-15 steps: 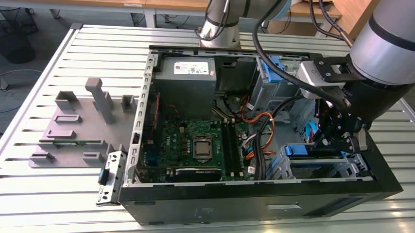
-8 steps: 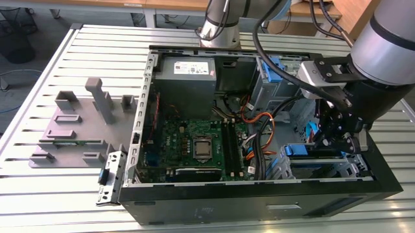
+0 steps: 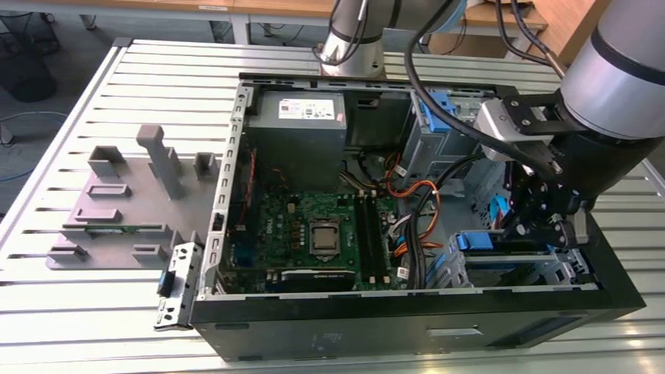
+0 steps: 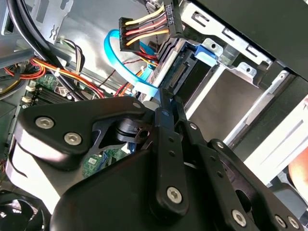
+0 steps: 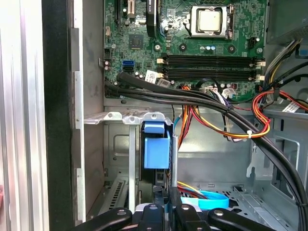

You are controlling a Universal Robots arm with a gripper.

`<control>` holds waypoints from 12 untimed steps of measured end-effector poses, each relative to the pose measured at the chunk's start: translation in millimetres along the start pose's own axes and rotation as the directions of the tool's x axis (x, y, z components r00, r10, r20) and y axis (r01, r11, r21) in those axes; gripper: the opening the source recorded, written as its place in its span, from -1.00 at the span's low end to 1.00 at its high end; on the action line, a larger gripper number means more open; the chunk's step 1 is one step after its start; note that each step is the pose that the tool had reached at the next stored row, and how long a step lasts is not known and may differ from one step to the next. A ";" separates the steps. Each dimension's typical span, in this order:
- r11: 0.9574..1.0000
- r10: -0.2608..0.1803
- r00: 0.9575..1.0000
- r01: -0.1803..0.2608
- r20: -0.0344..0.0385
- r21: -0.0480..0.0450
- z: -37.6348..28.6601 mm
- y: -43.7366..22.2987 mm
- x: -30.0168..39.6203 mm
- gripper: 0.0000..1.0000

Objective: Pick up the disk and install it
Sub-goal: 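Insert the first disk wire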

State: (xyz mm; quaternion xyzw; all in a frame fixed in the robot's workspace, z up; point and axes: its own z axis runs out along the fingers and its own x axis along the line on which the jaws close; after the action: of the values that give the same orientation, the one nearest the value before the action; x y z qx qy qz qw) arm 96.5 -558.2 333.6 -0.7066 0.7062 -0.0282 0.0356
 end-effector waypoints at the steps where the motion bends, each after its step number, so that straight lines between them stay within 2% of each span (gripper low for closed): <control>1: 1.000 0.000 1.000 0.000 0.000 0.000 0.2 0.0 0.0 -0.68; 12: 1.000 0.000 1.000 0.000 -0.001 0.000 4.7 0.4 0.2 -0.68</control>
State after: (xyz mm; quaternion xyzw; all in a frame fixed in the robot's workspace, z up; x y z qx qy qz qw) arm 96.5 -558.3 328.8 -0.7066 0.7062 -0.0284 0.0354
